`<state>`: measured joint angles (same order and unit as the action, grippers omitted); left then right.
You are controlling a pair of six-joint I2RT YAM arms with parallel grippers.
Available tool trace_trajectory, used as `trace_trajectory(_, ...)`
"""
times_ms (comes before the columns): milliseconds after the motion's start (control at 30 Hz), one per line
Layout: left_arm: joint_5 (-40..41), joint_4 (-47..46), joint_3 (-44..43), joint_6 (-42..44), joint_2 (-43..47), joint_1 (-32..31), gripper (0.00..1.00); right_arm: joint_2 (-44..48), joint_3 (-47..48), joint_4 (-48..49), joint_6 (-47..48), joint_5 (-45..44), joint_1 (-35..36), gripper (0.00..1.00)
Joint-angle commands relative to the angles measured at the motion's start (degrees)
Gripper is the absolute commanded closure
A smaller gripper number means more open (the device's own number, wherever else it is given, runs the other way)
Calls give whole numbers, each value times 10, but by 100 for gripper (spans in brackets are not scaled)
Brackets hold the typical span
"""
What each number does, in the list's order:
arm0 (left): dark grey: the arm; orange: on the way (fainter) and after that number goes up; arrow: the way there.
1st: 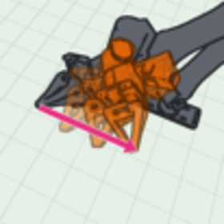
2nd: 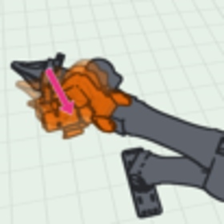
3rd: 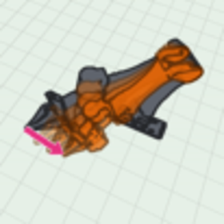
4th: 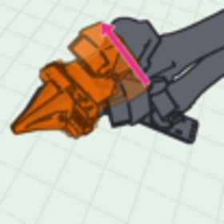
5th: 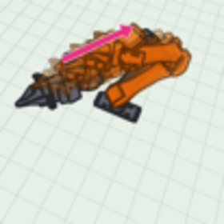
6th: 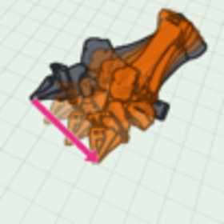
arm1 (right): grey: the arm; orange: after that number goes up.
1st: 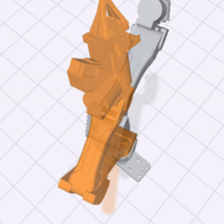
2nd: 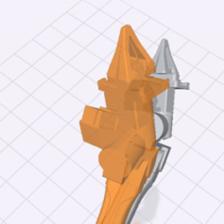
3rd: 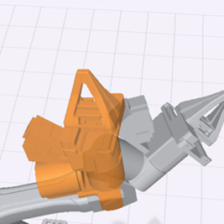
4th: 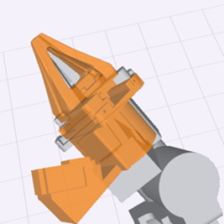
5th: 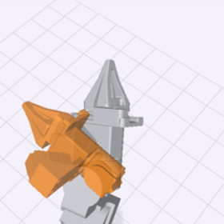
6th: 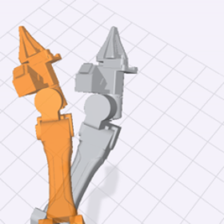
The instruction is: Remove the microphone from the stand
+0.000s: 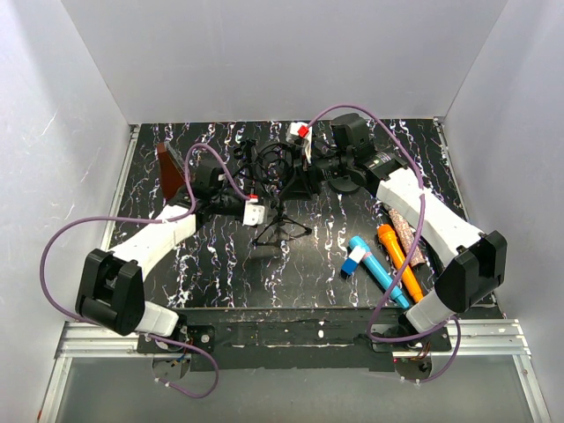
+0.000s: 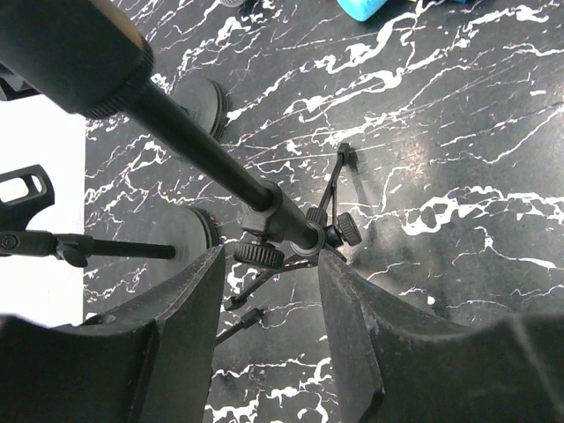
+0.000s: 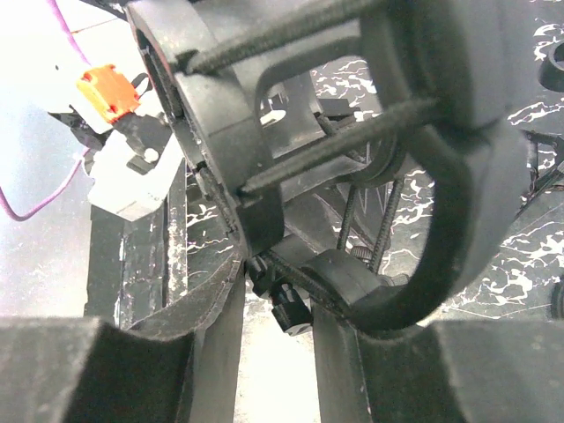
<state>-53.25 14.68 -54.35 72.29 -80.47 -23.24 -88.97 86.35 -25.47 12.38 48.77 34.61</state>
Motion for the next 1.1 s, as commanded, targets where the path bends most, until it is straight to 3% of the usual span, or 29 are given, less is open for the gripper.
trace_trajectory(0,3,10,-18,41,-7,-2,55,19,-4,2,-6,4,0,99)
trace_trajectory(233,16,-21,-4,25,-9,-22,60,18,-7,1,-8,2,0,99)
trace_trajectory(533,56,-18,-5,38,-14,-30,88,13,-2,2,-9,-3,0,99)
trace_trajectory(700,74,4,-20,-12,-6,-30,100,3,13,-2,-5,4,-3,99)
trace_trajectory(767,81,21,-42,-75,0,-30,100,-6,22,-1,-4,5,-5,99)
trace_trajectory(1000,123,115,-103,-415,37,-32,100,-30,65,31,-36,32,-6,99)
trace_trajectory(1067,160,147,-104,-462,58,-56,100,-38,80,47,-60,46,-6,99)
